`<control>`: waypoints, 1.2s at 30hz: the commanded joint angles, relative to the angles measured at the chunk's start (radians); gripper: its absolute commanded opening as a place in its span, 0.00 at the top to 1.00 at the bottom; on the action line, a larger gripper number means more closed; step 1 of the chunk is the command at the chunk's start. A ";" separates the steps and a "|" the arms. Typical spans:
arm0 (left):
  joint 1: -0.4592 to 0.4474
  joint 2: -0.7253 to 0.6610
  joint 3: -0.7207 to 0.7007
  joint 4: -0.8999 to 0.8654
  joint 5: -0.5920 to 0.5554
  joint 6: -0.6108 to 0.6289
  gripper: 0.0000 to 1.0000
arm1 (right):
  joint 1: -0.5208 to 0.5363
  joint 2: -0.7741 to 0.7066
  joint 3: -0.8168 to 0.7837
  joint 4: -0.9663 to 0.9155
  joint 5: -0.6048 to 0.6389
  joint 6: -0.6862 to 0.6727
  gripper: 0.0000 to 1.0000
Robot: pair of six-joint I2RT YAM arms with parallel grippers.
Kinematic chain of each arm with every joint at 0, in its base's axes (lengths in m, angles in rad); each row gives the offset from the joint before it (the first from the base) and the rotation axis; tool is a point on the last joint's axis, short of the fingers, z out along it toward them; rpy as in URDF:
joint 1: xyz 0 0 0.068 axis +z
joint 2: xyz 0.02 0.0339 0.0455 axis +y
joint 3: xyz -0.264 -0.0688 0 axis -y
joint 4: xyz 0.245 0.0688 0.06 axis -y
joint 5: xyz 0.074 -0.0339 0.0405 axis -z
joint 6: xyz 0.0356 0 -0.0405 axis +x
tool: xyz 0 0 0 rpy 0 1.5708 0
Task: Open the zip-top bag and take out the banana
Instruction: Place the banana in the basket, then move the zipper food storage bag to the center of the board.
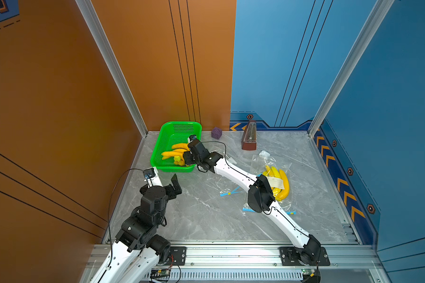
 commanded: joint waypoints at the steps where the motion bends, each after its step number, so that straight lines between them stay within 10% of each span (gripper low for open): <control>1: 0.007 -0.005 -0.017 -0.013 -0.027 0.002 0.00 | 0.007 -0.071 0.012 -0.045 0.029 -0.013 0.43; 17: -0.017 0.261 0.075 0.007 0.228 0.005 0.00 | -0.100 -0.730 -0.776 0.012 0.113 0.030 0.38; 36: -0.571 1.055 0.325 0.191 0.043 0.077 0.00 | -0.396 -1.453 -1.745 0.117 0.179 0.146 0.35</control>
